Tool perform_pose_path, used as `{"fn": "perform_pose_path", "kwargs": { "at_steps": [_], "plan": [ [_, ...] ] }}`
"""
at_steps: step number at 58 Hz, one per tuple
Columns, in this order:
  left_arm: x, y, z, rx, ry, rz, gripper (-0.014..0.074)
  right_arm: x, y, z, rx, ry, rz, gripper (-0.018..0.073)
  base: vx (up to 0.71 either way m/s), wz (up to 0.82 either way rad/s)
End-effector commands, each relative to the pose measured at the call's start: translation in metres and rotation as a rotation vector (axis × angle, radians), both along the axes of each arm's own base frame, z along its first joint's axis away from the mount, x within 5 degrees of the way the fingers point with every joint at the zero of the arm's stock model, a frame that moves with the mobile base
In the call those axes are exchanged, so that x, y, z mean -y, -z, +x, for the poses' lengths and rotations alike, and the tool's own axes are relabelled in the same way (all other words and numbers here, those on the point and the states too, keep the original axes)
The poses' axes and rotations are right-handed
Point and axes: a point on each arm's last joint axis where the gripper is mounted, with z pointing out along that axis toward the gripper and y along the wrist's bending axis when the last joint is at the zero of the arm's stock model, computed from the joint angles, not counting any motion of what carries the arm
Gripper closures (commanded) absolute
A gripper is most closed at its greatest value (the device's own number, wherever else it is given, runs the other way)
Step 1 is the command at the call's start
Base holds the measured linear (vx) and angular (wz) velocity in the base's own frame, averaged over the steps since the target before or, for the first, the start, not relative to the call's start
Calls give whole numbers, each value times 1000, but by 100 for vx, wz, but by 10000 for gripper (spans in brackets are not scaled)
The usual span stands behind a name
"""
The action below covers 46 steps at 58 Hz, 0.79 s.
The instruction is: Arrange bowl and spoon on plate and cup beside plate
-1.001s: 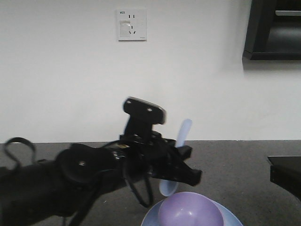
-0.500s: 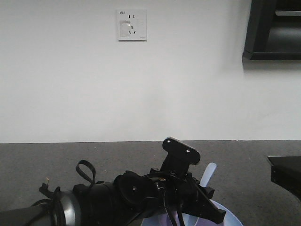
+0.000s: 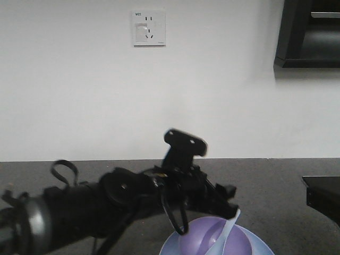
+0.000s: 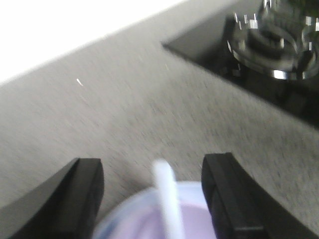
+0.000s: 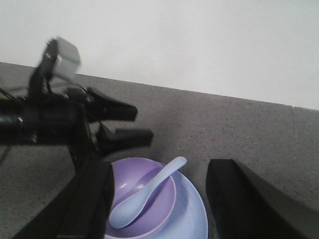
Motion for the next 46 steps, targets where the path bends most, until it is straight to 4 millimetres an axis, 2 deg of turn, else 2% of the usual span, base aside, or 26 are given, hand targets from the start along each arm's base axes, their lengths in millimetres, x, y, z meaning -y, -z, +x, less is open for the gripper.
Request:
{"fn": "perform_pose_path", "kwargs": {
  "at_steps": [1,6,9,10,18,24,30,35,46],
  "plan": [
    [-40,-72,-5,162,-58,-86,127,3,-15,1,100,26,18,90,0,0],
    [-82,-102,-6,210,-102,-86,161,3,-15,1,97,25,17,90,0,0],
    [-102,-111,-8,190,-126,-91,173,2,-14,0,95,24,17,90,0,0],
    [-116,-117,-8,196,-150,-74,176,2,-14,0,94,24,16,90,0,0],
    [-187,-129,-22,81,-318,98,181,2,-13,0,78,19,12,90,0,0],
    [-234,-137,-44,-14,-525,228,181,2,-12,0,68,16,10,90,0,0],
    [-261,-139,-64,-67,-661,323,181,2,-12,0,65,15,9,90,0,0],
    [-271,-129,-76,-101,-697,348,181,2,-12,0,65,15,9,90,0,0],
    [-287,-73,-100,-213,-779,312,181,2,-11,-1,62,14,8,90,0,0]
  ]
}}
